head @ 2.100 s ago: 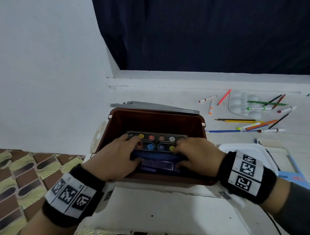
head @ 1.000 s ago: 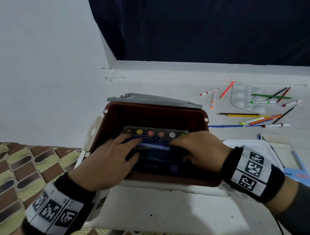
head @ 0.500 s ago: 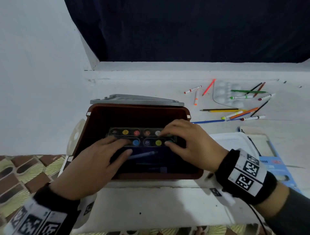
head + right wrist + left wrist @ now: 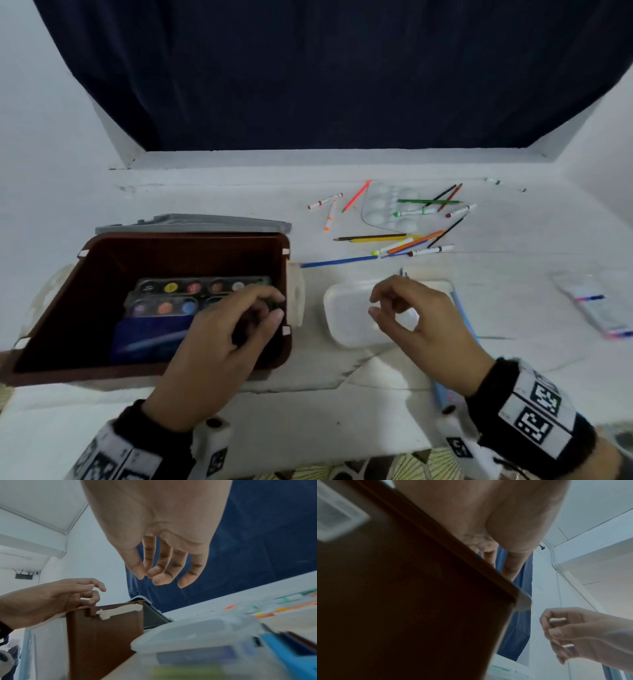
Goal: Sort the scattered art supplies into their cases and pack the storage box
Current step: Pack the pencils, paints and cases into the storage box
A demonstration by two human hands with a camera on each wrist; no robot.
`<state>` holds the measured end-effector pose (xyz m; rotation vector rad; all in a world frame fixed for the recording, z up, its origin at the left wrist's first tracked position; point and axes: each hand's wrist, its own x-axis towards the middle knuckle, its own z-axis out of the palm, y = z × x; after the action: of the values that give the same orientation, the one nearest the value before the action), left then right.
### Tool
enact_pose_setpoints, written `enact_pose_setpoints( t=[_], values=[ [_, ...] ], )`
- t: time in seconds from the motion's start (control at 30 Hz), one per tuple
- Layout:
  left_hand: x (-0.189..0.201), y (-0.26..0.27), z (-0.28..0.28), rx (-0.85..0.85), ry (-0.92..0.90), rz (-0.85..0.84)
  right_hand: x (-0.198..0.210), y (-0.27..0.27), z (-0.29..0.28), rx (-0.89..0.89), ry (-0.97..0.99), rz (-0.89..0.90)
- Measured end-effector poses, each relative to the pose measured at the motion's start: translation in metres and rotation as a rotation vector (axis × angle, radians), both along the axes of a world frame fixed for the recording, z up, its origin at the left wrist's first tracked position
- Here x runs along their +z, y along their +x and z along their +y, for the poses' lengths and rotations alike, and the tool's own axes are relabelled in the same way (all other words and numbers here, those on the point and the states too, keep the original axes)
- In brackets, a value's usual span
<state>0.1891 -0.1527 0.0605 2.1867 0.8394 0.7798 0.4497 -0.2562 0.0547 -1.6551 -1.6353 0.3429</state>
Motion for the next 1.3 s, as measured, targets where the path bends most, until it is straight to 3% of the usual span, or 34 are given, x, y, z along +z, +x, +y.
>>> enact_pose_setpoints(
  t=[0.33,0.57,0.73,0.9,1.0,1.17,1.3],
  values=[
    [-0.011,0.084,-0.046,0.19,0.061,-0.067,-0.032,0.116,-0.049,0.069,-0.152,-0.084],
    [-0.029,0.141,-0.076,0.132,-0.052,-0.061,-0.042,0.165,-0.067,0.062,-0.252,-0.059],
    [-0.053,0.173,-0.069,0.118,0.048,0.177,-0.056,0.191,-0.065,0.025,-0.305,-0.102],
    [-0.066,0.18,-0.045,0.363,-0.045,0.484,-0.059,0.187,-0.04,0.07,-0.367,-0.096],
    [-0.074,0.169,-0.033,0.357,-0.172,0.411,-0.053,0.171,-0.018,0.099,-0.408,-0.059],
    [-0.072,0.156,-0.034,0.286,-0.195,0.242,-0.054,0.143,0.012,0.156,-0.469,-0.015],
    [-0.073,0.142,-0.037,0.287,-0.292,0.118,-0.049,0.121,0.028,0.238,-0.467,-0.272]
  ],
)
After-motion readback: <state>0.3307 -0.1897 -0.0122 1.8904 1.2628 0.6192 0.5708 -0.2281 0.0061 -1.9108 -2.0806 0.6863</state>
